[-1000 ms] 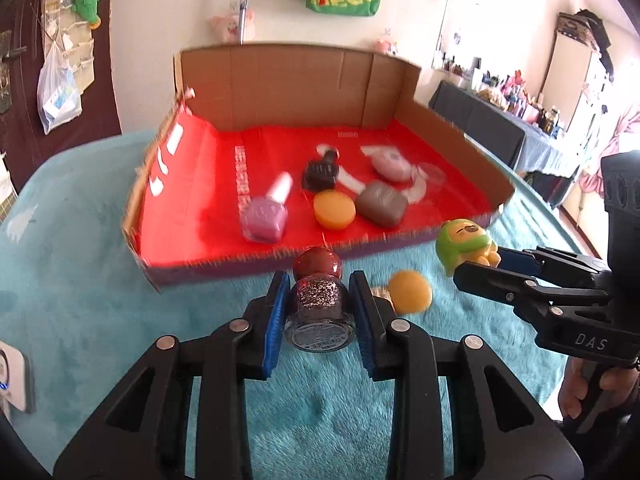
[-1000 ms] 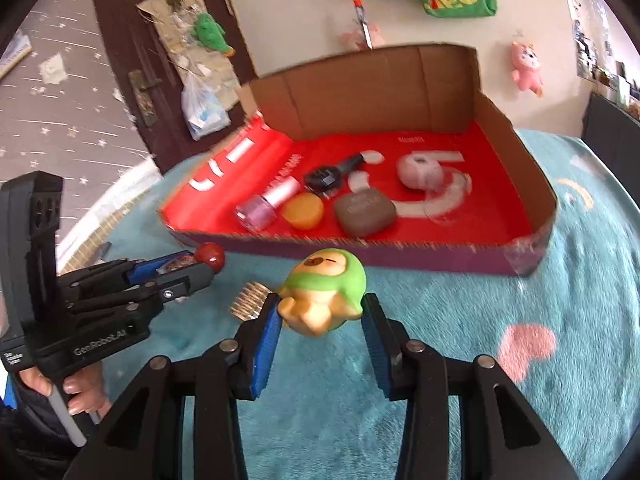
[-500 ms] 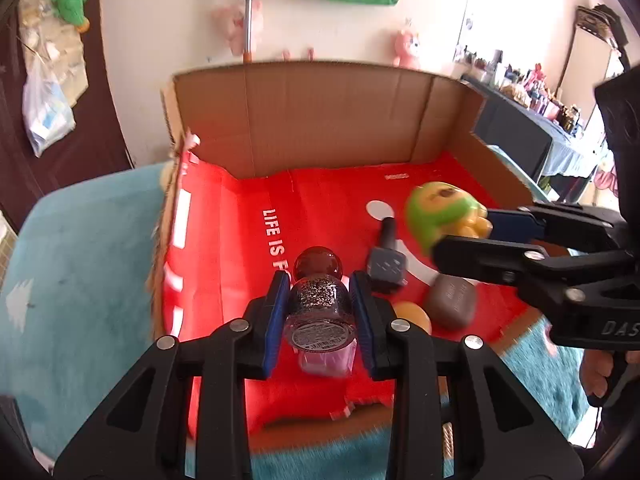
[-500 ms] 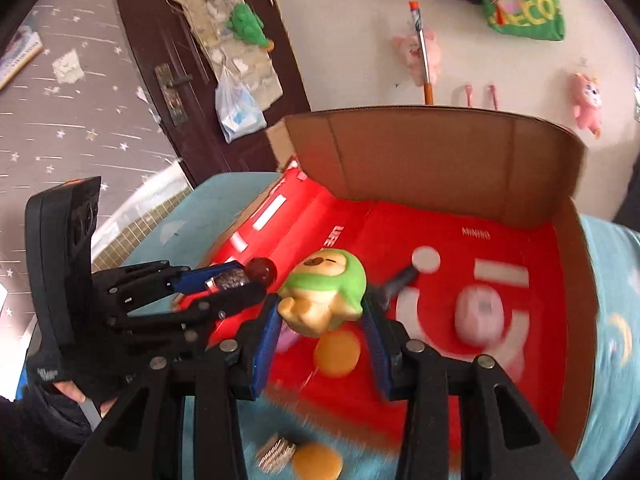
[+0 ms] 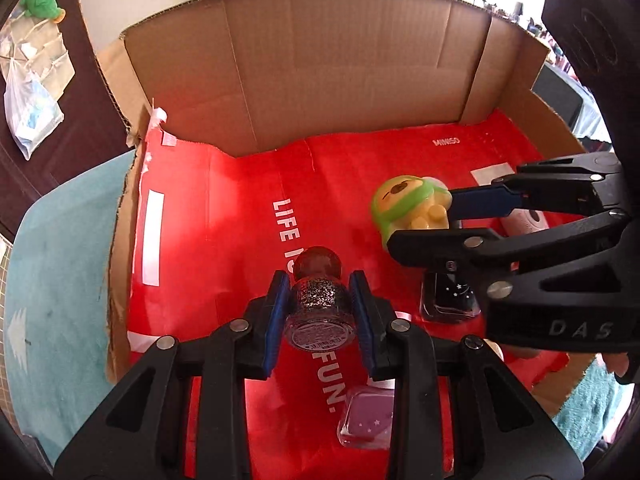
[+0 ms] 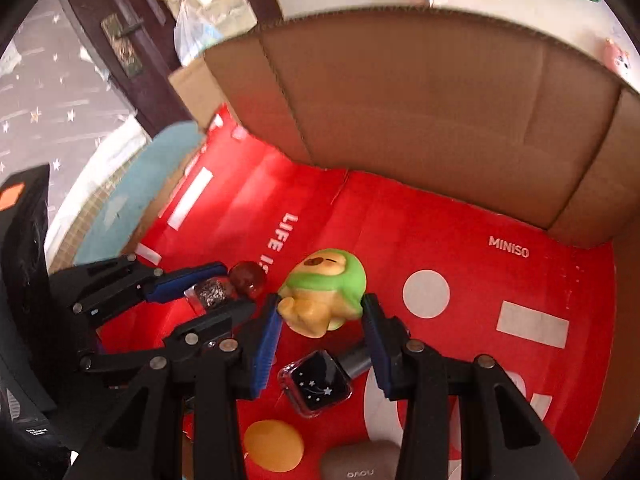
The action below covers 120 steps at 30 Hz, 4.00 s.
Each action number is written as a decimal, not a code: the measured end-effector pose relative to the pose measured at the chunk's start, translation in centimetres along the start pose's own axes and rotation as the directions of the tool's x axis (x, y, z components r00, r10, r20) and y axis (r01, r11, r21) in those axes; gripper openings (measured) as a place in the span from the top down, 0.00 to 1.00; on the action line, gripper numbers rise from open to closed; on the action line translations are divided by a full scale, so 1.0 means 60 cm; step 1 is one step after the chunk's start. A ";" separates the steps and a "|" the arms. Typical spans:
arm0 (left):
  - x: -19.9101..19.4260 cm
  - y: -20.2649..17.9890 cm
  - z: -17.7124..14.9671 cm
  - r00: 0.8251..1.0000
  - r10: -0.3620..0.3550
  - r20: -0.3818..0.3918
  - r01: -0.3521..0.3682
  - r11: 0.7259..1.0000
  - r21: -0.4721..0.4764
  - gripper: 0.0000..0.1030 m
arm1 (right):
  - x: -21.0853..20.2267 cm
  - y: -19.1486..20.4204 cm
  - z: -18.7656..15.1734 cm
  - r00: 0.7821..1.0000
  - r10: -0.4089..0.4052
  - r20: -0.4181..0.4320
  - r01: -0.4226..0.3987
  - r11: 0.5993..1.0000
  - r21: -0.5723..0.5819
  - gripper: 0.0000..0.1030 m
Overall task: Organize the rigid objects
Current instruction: 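Carry the glitter polish with the left tool while the right tool carries the green toy into the box, then open the left tool releasing the glitter polish while the right tool releases the green toy, then lift both open tools out of the box back over the table, then move both open tools toward the gold cylinder and orange puff on the table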
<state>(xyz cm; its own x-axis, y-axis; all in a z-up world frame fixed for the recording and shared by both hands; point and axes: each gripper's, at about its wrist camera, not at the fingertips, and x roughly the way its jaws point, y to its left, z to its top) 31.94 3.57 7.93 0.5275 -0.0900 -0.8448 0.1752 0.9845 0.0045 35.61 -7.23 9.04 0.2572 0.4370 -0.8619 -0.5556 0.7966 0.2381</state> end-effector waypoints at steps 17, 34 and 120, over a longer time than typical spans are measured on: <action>0.040 0.004 0.009 0.999 0.014 -0.049 -0.014 1.000 -0.002 0.72 | 0.025 0.009 0.014 0.997 -0.062 -0.053 0.060 0.997 -0.041 0.57; 0.043 0.019 0.004 0.998 -0.008 -0.056 0.006 0.999 -0.033 0.71 | 0.040 0.007 0.012 0.997 -0.028 -0.075 0.027 1.000 -0.016 0.55; -0.272 -0.125 -0.337 0.887 0.020 0.462 0.038 0.993 -0.115 0.07 | -0.310 0.107 -0.488 0.742 -0.399 0.538 0.332 0.917 0.222 0.00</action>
<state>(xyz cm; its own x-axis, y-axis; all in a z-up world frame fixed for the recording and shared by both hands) 5.21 0.72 10.83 0.8551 -0.1300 -0.5020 0.0981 0.9911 -0.0895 4.09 -22.48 13.50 0.8381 0.2309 -0.4943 -0.2485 0.9681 0.0309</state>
